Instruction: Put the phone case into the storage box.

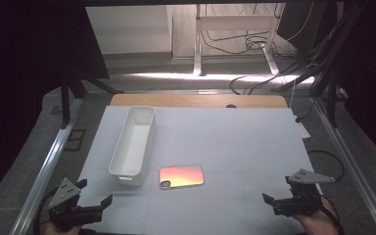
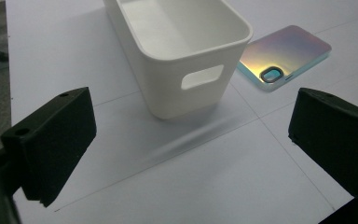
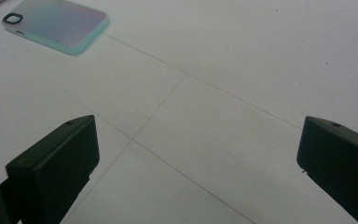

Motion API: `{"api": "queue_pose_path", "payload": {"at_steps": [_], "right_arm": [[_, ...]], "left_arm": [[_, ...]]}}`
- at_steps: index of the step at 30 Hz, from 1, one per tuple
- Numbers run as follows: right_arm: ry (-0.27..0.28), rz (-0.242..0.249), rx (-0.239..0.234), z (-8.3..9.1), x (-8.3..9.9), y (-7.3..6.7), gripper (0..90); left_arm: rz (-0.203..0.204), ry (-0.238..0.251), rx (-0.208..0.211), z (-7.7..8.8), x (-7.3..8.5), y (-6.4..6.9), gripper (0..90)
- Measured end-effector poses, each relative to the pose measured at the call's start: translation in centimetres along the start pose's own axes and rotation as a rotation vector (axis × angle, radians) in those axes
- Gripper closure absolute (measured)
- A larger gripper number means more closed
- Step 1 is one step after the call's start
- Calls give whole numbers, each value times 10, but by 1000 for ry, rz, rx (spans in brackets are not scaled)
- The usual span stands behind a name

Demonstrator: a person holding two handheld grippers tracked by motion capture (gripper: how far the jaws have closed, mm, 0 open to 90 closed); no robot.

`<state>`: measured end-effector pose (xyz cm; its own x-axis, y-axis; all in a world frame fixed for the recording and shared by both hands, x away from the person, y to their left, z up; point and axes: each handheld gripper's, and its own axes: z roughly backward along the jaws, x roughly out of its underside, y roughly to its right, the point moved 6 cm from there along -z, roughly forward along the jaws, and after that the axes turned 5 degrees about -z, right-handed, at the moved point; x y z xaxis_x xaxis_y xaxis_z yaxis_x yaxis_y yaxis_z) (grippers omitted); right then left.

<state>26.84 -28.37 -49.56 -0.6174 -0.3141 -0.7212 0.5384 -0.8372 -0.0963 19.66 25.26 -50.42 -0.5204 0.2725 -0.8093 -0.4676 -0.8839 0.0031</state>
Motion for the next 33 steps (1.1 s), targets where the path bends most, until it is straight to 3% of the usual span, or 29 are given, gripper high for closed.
{"api": "queue_pose_path", "payload": {"at_steps": [22,33], "right_arm": [[28,44,-101,-14,-21,-18,0],[9,62,-112,-24,-29,-25,0]], "left_arm": [[-1,-3,15,0,0,0,16],[-3,-6,22,-1,0,0,17]]}}
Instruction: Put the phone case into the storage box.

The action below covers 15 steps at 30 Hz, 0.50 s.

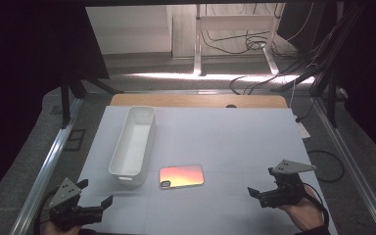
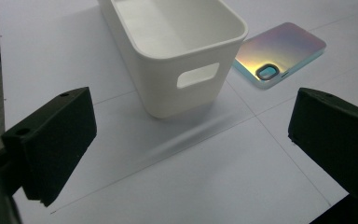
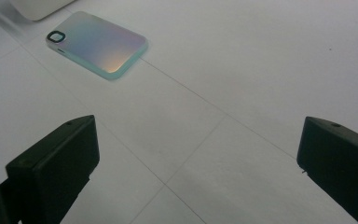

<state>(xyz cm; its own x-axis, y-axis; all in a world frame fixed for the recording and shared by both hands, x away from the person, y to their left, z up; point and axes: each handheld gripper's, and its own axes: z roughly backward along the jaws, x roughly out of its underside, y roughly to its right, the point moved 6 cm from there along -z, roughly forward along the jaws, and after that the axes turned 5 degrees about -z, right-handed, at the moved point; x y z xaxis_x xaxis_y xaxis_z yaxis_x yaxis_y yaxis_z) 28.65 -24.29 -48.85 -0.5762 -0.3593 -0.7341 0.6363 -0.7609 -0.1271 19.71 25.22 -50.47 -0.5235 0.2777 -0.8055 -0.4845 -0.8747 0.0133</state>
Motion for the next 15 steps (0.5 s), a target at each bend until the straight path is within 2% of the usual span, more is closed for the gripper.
{"api": "queue_pose_path", "payload": {"at_steps": [9,11,15], "right_arm": [[-12,2,-47,-13,-7,-11,0],[-24,18,-46,-17,-8,-13,0],[-34,22,-57,-22,-11,-16,0]], "left_arm": [[1,0,2,0,0,0,17],[2,0,3,0,0,0,17],[3,1,3,0,0,0,17]]}}
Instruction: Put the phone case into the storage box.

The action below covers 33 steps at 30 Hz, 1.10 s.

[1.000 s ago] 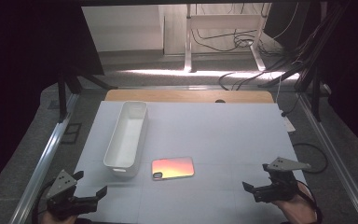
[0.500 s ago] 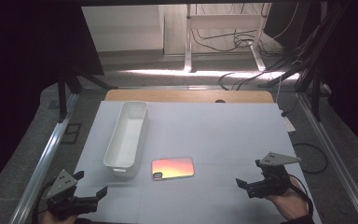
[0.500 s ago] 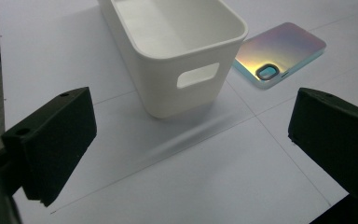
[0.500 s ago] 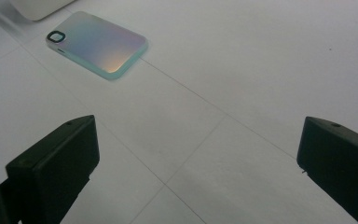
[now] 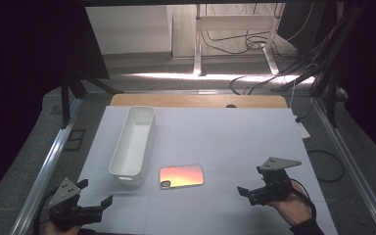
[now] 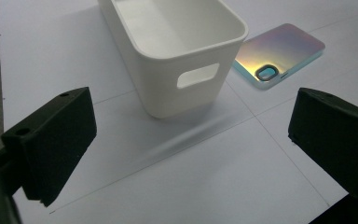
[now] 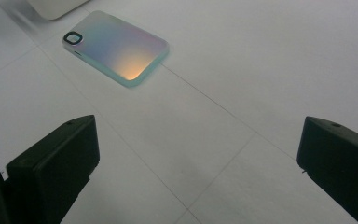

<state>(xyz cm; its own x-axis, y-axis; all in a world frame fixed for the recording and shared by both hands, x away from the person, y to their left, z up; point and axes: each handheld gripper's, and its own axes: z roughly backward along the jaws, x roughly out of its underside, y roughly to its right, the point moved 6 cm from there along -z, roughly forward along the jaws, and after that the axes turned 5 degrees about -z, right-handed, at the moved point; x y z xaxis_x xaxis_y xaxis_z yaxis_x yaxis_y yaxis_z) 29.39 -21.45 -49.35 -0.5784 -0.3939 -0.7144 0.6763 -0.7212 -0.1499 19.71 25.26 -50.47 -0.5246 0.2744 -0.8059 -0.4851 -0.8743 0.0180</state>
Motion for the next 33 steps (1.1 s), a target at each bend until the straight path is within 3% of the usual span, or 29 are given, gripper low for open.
{"api": "queue_pose_path", "payload": {"at_steps": [14,23,33], "right_arm": [[-39,-11,-53,-20,-14,-9,0],[-37,21,-60,-31,-22,-12,0],[-47,21,-68,-42,-32,-13,0]], "left_arm": [[-1,-1,3,0,0,0,17],[1,-1,6,0,0,0,17],[-2,-1,8,0,0,0,17]]}}
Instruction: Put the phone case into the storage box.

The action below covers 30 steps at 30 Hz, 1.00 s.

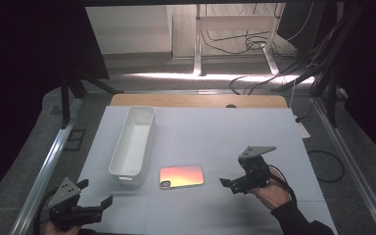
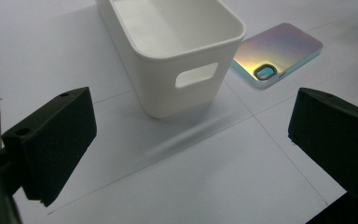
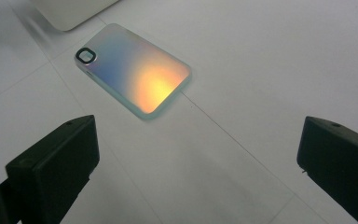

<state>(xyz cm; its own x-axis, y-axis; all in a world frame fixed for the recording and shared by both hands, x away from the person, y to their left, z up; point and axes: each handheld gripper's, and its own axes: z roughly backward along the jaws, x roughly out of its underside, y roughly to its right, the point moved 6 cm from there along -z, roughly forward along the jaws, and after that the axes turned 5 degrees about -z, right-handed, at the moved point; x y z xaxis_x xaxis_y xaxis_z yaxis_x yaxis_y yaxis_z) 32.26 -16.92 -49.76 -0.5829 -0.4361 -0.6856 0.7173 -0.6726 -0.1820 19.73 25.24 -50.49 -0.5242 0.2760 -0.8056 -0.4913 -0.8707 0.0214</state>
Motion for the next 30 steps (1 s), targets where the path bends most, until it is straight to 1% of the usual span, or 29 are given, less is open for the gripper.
{"api": "queue_pose_path", "payload": {"at_steps": [5,8,15,17,21,30], "right_arm": [[-7,7,-6,-6,-4,-1,0],[-21,18,-2,-11,-7,-2,0],[-44,19,-2,-22,-13,-4,0],[-50,26,7,-24,-15,-4,0],[-61,34,8,-30,-19,-5,0],[-84,72,-1,-44,-27,-9,0]], "left_arm": [[0,1,1,0,0,0,17],[0,1,2,0,0,0,17],[0,0,4,0,0,0,17],[-1,-1,4,0,0,0,17],[-1,-1,4,0,0,0,17],[-4,-1,3,0,0,0,17]]}}
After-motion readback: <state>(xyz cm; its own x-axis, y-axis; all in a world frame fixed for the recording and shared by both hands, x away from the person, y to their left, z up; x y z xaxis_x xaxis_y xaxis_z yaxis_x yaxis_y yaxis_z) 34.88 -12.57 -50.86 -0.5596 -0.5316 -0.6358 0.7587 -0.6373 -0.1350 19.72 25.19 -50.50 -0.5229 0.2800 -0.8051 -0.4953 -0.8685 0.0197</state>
